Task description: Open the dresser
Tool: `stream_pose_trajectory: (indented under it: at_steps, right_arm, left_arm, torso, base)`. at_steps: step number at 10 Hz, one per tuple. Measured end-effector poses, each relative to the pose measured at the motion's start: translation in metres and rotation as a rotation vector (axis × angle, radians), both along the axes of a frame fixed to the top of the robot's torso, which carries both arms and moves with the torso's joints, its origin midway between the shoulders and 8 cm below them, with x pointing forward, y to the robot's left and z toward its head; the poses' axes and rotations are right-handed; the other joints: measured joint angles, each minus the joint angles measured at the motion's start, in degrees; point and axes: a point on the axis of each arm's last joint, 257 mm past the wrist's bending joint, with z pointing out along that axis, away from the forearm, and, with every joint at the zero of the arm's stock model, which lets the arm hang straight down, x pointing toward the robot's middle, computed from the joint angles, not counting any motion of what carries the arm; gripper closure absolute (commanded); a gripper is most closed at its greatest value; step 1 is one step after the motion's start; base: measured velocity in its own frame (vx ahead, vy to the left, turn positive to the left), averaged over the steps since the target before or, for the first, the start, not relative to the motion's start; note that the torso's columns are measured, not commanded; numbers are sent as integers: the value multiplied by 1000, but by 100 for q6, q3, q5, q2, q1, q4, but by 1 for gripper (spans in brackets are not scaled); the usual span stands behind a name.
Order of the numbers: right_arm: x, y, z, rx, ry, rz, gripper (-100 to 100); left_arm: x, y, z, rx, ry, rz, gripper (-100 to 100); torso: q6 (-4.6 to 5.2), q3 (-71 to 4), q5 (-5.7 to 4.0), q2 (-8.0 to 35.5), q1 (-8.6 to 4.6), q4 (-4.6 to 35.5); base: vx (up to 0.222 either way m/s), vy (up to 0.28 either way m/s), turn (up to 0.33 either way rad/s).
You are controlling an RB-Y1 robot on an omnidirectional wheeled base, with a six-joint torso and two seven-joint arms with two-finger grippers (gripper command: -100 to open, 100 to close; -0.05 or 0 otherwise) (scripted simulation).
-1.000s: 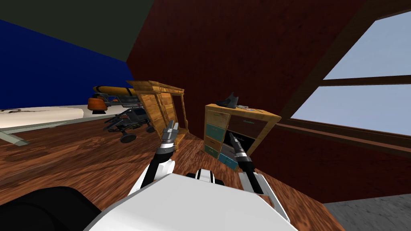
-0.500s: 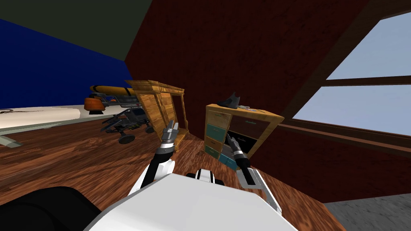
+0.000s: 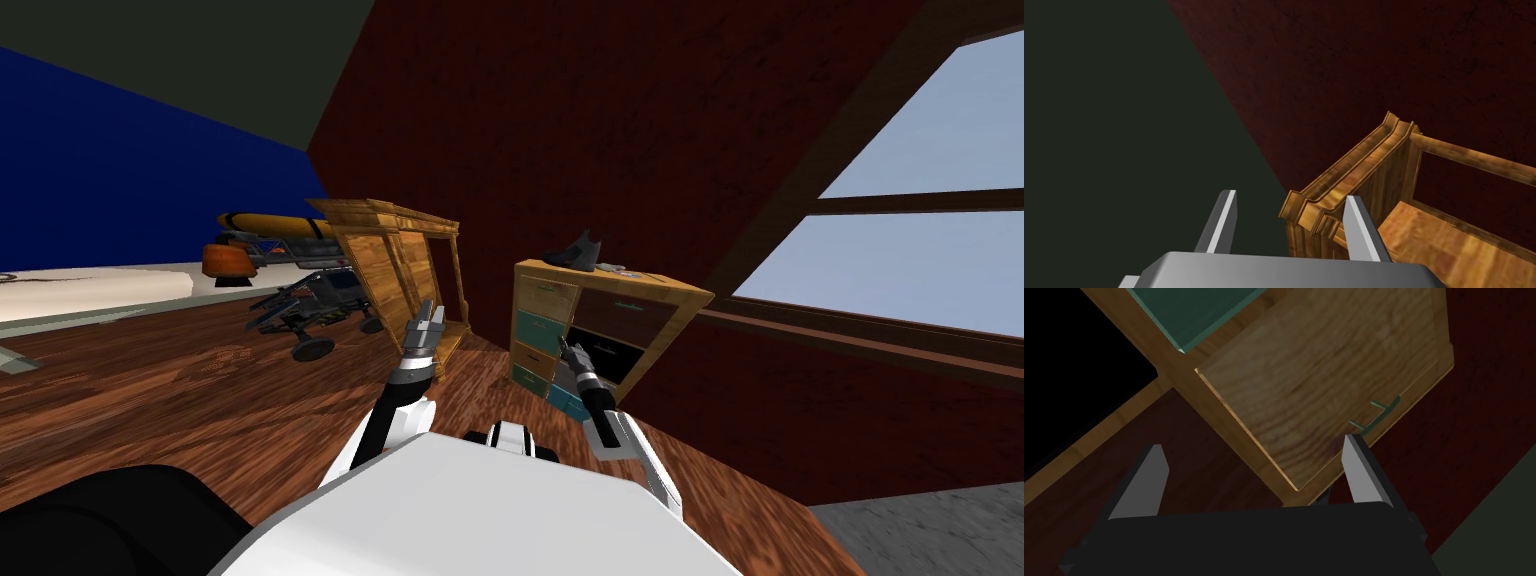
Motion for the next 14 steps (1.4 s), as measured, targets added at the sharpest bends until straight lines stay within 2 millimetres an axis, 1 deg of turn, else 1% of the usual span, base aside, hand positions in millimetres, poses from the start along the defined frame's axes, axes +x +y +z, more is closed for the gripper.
stream_pose_trajectory:
  at_steps: [1,3,8,10,13,14]
  right_arm:
    - [4,-2,-9,-40,20,-11,-100]
    - [8,-2,-15,-97,35,-23,-100]
    - [24,-3,-46,-293,103,-69,-100]
    - [28,-6,-52,-356,112,-84,-100]
    - [35,-9,-68,-480,144,-113,-100]
    - [37,-11,-70,-524,148,-121,-100]
  left_arm:
    - [0,0,0,0,0,0,0]
    - [0,0,0,0,0,0,0]
    - [0,0,0,0,0,0,0]
    - [0,0,0,0,0,0,0]
    - [0,0,0,0,0,0,0]
    - [0,0,0,0,0,0,0]
  torso:
    - [0,-1,0,-2,2,-1]
    - [0,2,-1,2,-5,1]
    - [0,-2,-1,-4,0,-1]
    - [0,3,-4,5,-12,1]
    - [-1,0,1,-1,7,0]
    - [0,0,1,1,3,0]
  base:
    - [16,45,-12]
    - [17,31,-10]
    - [24,49,-16]
    - [19,22,-12]
    - [21,46,-13]
    - [22,55,-21]
